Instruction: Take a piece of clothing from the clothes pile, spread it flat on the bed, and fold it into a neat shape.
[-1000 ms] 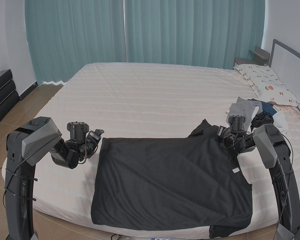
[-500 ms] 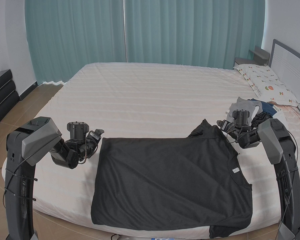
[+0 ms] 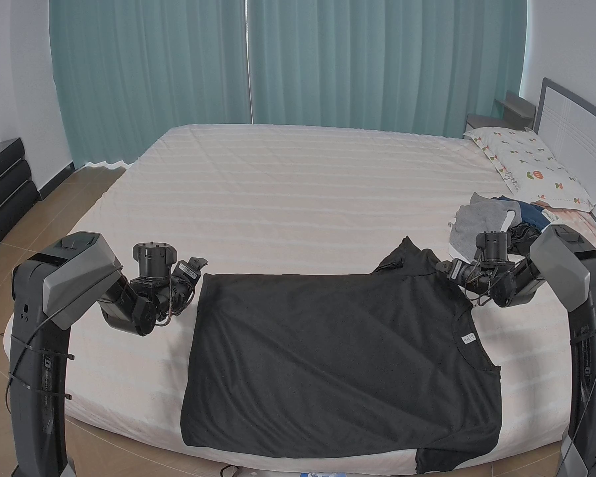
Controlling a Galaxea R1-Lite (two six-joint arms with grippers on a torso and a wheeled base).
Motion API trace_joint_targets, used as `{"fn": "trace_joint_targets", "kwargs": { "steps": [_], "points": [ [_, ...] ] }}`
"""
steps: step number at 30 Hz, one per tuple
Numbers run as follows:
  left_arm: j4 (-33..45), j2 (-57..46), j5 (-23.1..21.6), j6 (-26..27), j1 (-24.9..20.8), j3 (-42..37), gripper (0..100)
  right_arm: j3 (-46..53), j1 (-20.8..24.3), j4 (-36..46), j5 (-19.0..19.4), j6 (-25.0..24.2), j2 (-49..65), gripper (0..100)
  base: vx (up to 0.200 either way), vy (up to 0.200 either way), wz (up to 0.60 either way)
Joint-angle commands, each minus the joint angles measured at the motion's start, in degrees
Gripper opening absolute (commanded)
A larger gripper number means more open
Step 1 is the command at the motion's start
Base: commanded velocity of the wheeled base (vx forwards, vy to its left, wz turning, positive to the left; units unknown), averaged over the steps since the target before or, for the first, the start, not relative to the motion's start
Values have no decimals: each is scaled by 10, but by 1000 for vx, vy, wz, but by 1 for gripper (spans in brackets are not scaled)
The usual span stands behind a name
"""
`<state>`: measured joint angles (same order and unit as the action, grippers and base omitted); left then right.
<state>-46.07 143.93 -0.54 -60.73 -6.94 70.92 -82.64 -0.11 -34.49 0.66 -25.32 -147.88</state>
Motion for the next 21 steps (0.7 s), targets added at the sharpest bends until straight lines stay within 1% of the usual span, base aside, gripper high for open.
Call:
{"fn": "trace_joint_targets", "kwargs": {
  "steps": [1, 3, 5, 7, 9, 10, 11, 12, 13, 15, 16, 18, 19, 21],
  "points": [
    [-3, -6, -3, -3, 0, -9, 100, 83, -10, -30, 13, -10, 59, 100, 0, 0, 0],
    [-5, -16, -2, -1, 0, -18, 100, 103, -11, -45, 7, -23, 69, 100, 0, 0, 0],
    [-10, -37, 1, -1, 0, -34, 100, 146, -8, -66, 7, -58, 100, 100, 0, 0, 0],
    [-22, -64, -2, -3, 0, -60, 100, 209, -2, -78, 21, -116, 147, 100, 0, 0, 0],
    [-30, -89, -5, 3, -5, -88, 100, 263, 8, -81, 47, -162, 186, 100, 0, 0, 0],
    [-30, -90, -5, 4, -6, -90, 100, 270, 9, -81, 51, -167, 190, 100, 0, 0, 0],
    [-27, -103, -5, 10, -23, -98, 100, 307, 11, -84, 64, -189, 211, 100, 0, 0, 0],
    [-26, -104, -4, 11, -26, -100, 100, 314, 12, -85, 65, -192, 214, 100, 0, 0, 0],
    [-19, -125, 4, 19, -39, -119, 100, 349, 13, -99, 70, -202, 229, 100, 0, 0, 0],
    [-24, -164, 7, 27, -51, -179, 100, 388, 13, -135, 70, -209, 239, 100, 0, 0, 0],
    [-25, -193, 3, 25, -55, -216, 100, 412, 13, -163, 69, -210, 240, 100, 0, 0, 0],
    [-25, -213, 2, 23, -62, -244, 100, 435, 15, -190, 68, -209, 241, 100, 0, 0, 0],
    [-25, -229, 4, 21, -77, -274, 100, 468, 16, -228, 70, -210, 247, 100, 0, 0, 0],
    [-29, -243, 4, 11, -91, -313, 100, 511, 23, -271, 71, -212, 255, 100, 0, 0, 0]
  ]
}}
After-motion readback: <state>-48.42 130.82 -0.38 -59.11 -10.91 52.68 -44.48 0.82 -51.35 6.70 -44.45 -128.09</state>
